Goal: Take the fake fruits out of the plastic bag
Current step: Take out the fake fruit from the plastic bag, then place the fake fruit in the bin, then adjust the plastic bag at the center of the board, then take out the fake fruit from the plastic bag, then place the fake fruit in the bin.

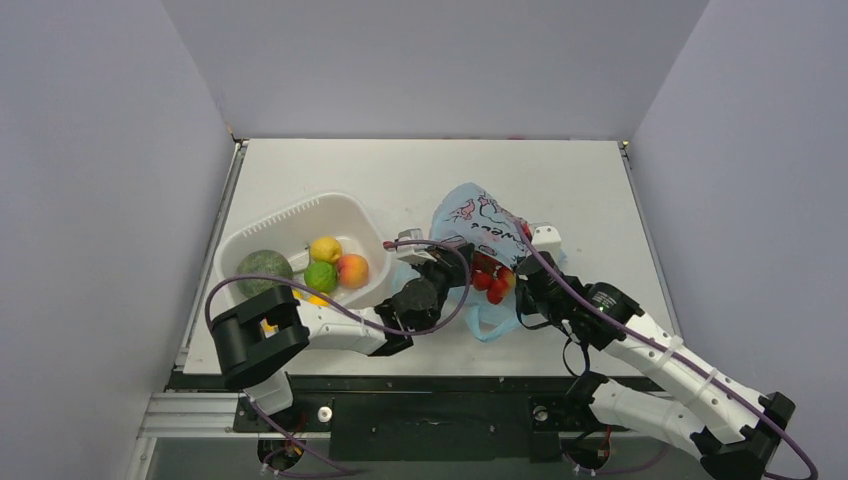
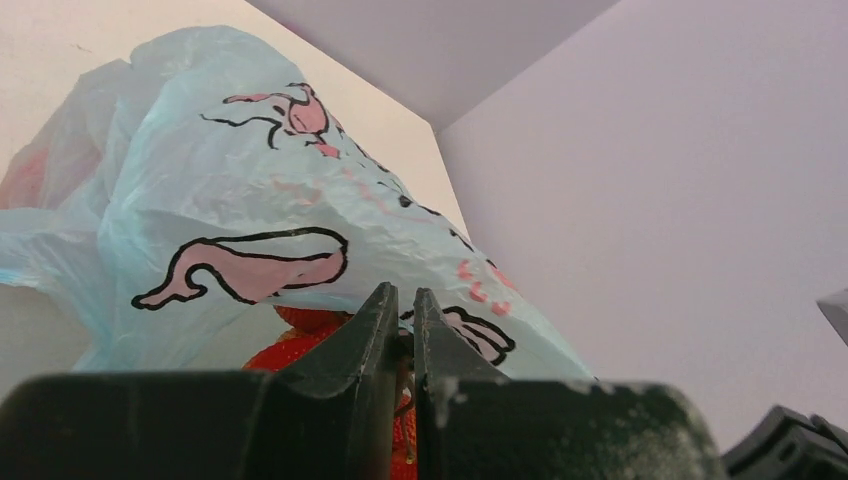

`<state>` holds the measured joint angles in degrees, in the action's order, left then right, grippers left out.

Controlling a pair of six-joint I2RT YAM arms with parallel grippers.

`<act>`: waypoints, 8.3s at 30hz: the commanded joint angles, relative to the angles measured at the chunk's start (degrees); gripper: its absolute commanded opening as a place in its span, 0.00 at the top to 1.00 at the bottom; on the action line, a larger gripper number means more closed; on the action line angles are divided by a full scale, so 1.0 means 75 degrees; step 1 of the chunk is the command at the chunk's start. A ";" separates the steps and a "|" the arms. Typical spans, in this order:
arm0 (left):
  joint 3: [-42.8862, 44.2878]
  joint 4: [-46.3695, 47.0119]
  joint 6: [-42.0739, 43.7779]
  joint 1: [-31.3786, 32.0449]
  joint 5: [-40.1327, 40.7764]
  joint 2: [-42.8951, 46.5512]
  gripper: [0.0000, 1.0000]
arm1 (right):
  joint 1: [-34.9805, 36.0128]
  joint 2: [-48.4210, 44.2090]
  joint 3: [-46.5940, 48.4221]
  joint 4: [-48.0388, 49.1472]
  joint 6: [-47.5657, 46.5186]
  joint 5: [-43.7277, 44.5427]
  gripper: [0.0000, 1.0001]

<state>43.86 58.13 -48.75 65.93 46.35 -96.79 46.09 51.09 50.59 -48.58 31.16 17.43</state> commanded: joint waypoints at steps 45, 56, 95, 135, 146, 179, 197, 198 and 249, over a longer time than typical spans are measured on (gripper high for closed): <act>0.3145 -1.1947 0.3348 -0.3003 -0.0670 0.5290 1.00 | -0.0280 -0.0526 -0.0470 0.0604 0.0291 0.0356 1.00; 0.1527 -1.0833 0.2565 -0.4844 -0.2991 0.4906 0.74 | -0.0281 -0.0576 -0.0522 0.0623 0.0268 0.0072 1.00; -0.0862 -0.5317 0.0040 -0.1524 -0.7336 0.4551 0.34 | -0.0260 -0.1352 -0.1058 -0.0556 0.1500 -0.1707 1.00; 0.1359 0.1580 0.2136 0.0932 -0.0510 -0.2815 0.29 | -0.0255 -0.1716 -0.0585 -0.0472 0.1412 -0.1136 1.00; 0.1668 0.1196 0.2070 0.0710 -0.0378 -0.3117 0.24 | -0.0255 -0.1960 -0.0709 -0.0517 0.1258 -0.1256 1.00; 0.2101 -0.0737 0.2278 0.0596 -0.0566 -0.2882 0.94 | -0.0255 -0.2185 -0.0630 -0.0660 0.1183 -0.1141 1.00; -0.0185 -0.4579 -0.0524 0.0468 -0.3680 0.2137 1.00 | -0.0261 -0.2040 -0.0673 -0.0663 0.0988 -0.0790 1.00; -0.0292 -0.4769 -0.0576 0.0429 -0.3882 0.2289 1.00 | -0.0262 -0.2036 -0.0668 -0.0666 0.0983 -0.0766 1.00; 0.1554 -1.0438 0.2000 -0.6369 -0.5077 0.2884 0.67 | 0.1062 -0.2619 -0.0811 -0.0461 0.1118 -0.0233 1.00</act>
<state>54.35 -23.62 -36.32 19.94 14.66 -71.31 53.71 33.34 44.10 -53.56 38.22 11.35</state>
